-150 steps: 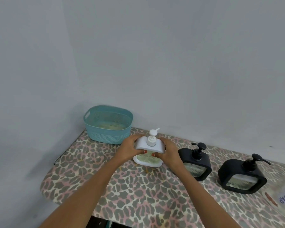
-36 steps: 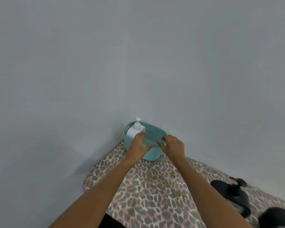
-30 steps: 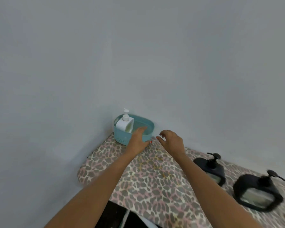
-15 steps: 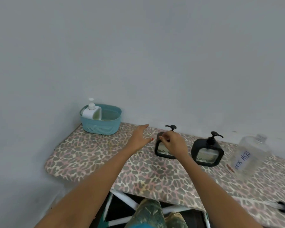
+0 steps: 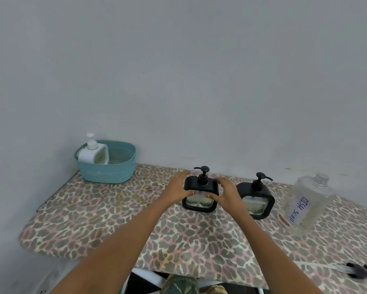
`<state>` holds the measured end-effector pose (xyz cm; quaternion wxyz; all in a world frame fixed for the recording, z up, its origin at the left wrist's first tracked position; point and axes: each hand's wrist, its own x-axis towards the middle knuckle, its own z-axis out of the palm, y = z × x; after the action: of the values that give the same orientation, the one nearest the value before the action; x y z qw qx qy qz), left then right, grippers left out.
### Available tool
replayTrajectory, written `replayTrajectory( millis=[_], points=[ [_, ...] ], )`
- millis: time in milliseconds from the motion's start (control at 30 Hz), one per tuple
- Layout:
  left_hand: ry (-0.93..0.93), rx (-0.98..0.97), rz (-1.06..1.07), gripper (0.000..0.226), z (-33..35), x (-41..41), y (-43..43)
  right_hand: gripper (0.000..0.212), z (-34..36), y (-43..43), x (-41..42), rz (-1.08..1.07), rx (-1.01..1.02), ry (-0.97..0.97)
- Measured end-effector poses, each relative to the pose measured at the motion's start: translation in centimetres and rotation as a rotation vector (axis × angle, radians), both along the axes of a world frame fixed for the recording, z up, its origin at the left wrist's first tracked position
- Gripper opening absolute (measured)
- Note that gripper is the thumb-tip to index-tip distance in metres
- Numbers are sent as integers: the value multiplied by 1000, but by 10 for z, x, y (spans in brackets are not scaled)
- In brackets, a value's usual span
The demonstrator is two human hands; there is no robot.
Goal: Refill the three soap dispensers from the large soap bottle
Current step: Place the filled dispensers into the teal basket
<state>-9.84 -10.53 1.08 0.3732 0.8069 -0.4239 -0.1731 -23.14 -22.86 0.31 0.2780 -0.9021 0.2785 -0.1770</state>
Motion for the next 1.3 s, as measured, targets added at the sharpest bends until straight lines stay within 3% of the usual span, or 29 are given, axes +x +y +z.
replayTrajectory(
  millis=[133,400,567,767,1300],
  points=[
    [12,15,-40,73,-4,4,-7,66,-7,-6,5,22,60,-4],
    [33,-75,-50,61,-9,9,-12,60,-11,-7,8,12,156,-86],
    [26,-101,-84,47,-7,7,-7,56,-5,-6,9,44,134,-50],
    [9,-124,-86,44,8,11,10,56,15,0,13,92,77,0],
    [-137,-195,31,43,83,62,93,49,80,53,83,274,-16,-91]
  ],
)
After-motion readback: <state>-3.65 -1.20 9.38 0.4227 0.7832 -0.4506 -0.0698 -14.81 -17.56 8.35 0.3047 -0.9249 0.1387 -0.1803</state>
